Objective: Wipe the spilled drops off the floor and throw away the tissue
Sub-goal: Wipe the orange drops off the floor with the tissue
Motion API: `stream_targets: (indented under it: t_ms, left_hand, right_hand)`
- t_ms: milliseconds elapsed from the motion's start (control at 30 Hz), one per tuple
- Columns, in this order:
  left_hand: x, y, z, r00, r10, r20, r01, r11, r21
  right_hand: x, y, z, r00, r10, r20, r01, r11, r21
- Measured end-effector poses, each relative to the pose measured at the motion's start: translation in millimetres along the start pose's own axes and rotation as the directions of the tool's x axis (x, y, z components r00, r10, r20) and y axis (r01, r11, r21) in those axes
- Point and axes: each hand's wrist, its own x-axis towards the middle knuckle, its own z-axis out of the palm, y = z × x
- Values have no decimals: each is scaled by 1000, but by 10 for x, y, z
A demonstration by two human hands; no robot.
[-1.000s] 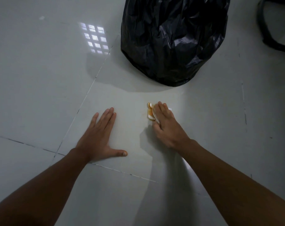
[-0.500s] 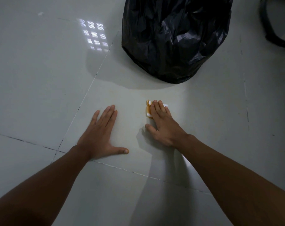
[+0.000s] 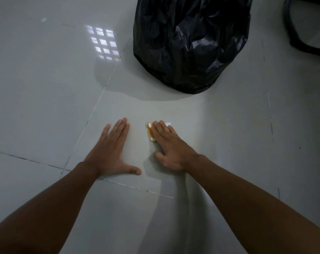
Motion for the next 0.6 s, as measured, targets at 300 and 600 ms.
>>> stream_targets:
  t_ms: [300, 600]
  left_hand:
    - [-12, -7, 12, 1000, 20, -1, -20, 1000, -14]
    - [-58, -5, 6, 1000, 22, -7, -22, 999, -27]
  right_hand:
    - [-163, -196, 197, 997, -63, -53, 62, 998, -30]
    - [-655, -240, 316, 991, -133, -22, 132, 991, -29]
